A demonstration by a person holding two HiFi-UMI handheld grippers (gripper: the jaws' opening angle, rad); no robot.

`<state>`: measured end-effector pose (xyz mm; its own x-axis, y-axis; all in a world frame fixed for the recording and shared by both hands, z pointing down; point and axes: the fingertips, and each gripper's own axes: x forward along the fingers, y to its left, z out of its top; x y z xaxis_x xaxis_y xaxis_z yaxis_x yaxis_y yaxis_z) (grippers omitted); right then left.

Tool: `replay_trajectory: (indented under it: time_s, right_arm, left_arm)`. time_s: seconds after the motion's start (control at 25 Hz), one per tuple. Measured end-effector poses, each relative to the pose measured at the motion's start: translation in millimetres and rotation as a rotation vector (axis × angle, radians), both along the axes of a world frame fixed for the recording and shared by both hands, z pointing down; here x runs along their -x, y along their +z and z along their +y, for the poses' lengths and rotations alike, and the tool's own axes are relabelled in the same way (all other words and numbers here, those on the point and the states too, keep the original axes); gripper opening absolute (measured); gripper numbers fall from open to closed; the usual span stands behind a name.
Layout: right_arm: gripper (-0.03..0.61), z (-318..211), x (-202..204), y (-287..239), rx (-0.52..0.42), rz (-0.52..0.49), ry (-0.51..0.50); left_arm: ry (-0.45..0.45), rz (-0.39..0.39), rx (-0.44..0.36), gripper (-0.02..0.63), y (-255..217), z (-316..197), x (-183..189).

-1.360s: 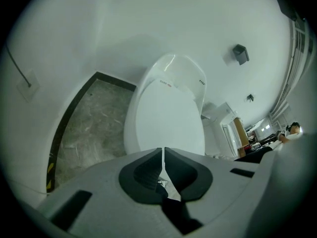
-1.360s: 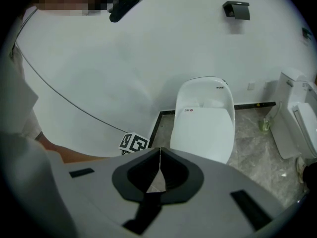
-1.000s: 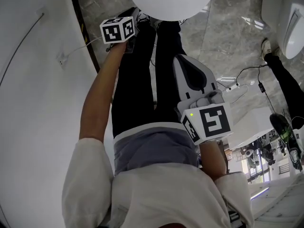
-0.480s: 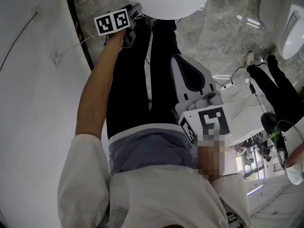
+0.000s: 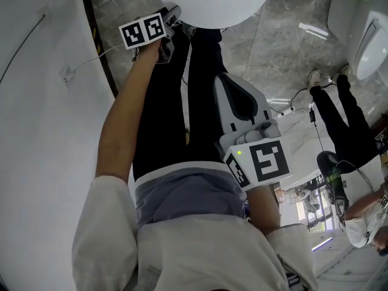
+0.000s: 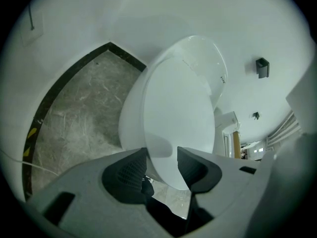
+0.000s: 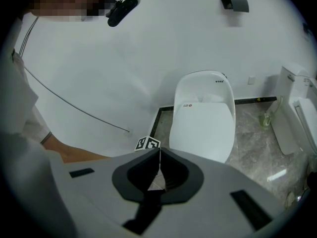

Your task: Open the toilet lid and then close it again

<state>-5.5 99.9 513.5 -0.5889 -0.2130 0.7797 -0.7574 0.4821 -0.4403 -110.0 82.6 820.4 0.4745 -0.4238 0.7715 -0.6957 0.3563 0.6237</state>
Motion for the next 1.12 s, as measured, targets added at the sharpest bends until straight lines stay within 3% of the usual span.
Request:
replay_trajectory:
  time_s: [0.64, 1.12]
  right_arm:
    - [0.011, -2, 2, 0, 0.005, -0.005, 0.017]
    - [0.011, -5, 0, -9, -0.008, -0.007, 0.026]
  left_arm:
    - [0.037, -0.032, -0.004, 0.184, -10, 0, -2]
    - [-0.007, -0.009, -0.002, 0.183, -20, -1, -1]
